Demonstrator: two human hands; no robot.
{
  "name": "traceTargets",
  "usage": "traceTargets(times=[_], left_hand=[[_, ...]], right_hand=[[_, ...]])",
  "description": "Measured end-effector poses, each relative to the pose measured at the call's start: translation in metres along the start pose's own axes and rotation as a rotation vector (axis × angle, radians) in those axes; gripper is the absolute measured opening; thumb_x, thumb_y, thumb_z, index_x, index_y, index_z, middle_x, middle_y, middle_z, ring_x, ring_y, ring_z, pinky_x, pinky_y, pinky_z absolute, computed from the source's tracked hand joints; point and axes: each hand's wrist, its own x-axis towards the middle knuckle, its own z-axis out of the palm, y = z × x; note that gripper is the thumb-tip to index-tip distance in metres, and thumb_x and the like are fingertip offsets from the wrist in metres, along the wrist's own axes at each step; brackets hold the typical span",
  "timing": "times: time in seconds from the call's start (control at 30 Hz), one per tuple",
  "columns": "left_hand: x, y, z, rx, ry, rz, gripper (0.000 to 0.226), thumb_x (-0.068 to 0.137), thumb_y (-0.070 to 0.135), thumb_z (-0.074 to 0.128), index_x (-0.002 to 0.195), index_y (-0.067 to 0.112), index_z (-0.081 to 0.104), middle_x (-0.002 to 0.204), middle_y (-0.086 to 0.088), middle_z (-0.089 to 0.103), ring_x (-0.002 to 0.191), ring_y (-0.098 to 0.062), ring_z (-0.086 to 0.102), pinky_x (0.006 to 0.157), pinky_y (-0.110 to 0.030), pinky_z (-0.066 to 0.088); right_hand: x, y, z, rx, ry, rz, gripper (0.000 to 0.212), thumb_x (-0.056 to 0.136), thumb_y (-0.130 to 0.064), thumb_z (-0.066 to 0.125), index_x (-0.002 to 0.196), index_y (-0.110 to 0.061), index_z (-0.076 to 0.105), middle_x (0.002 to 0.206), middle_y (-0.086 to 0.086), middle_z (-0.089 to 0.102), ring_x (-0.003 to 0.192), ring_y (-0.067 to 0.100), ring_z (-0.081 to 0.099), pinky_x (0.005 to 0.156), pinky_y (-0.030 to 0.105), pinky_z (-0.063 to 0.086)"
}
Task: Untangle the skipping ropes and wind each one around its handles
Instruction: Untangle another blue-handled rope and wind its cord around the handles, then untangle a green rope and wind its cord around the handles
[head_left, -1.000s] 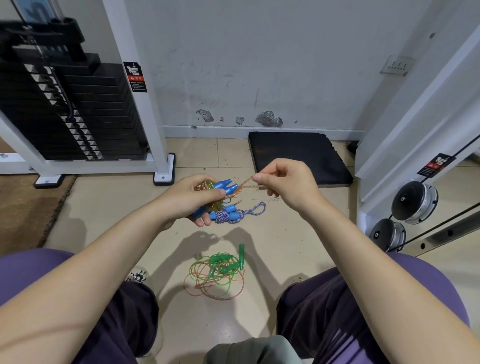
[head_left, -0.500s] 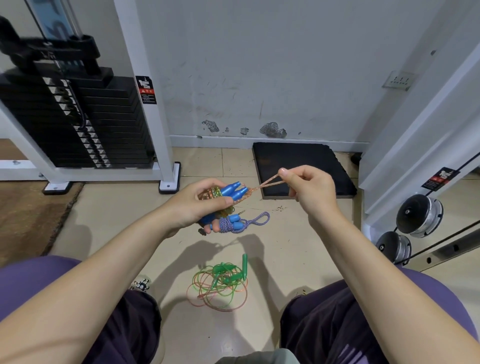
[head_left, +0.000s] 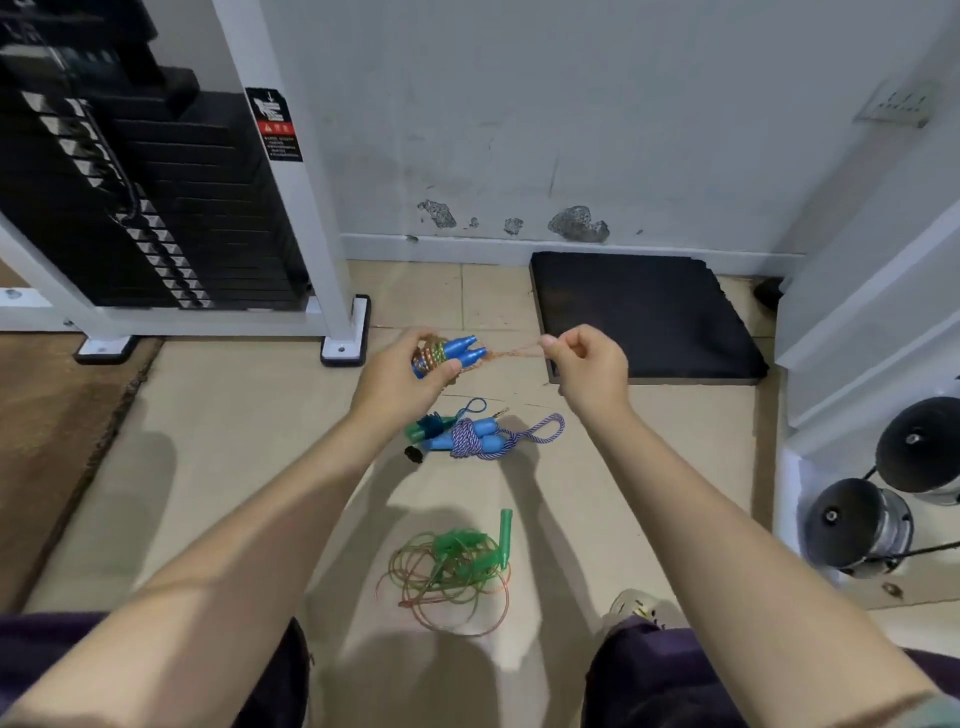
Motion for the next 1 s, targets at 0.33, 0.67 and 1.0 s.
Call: traceTargets(times=[0.33, 0.67, 1.0], left_hand=[[0.050, -0.197, 0.145, 0.107, -0.214, -0.459, 0.031, 0.084, 0.048, 0.069, 0.101, 0.022, 0.063, 0.095, 0.000, 0.067, 0.089, -0.024, 0.063, 0.081, -0.036, 0.052], [0.087, -0.235, 0.176, 0.061, -0.084, -0.290, 0.035, 0.091, 0.045, 0.062, 0.077, 0.014, 0.057, 0.079, -0.002, 0.055, 0.071, -0.017, 0.049, 0.055, -0.019, 0.029], [0.066, -0.215, 0.143, 0.168, -0.142, -0.359, 0.063, 0.088, 0.047, 0.066, 0.138, 0.012, 0.048, 0.130, -0.011, 0.048, 0.122, -0.027, 0.047, 0.096, -0.033, 0.039]], right_hand=[[0.045, 0.215, 0.115, -0.090, -0.166, 0.419, 0.034, 0.084, -0.023, 0.075, 0.060, -0.013, 0.054, 0.047, 0.004, 0.057, 0.041, 0.021, 0.049, 0.050, 0.028, 0.040], [0.075, 0.244, 0.158, 0.255, -0.127, 0.622, 0.022, 0.092, -0.015, 0.067, 0.076, -0.006, 0.055, 0.048, 0.010, 0.055, 0.030, 0.015, 0.047, 0.034, 0.017, 0.035], [0.045, 0.213, 0.125, 0.303, -0.227, 0.638, 0.034, 0.089, -0.019, 0.072, 0.115, -0.008, 0.054, 0.093, 0.016, 0.068, 0.055, 0.020, 0.067, 0.049, 0.025, 0.053]])
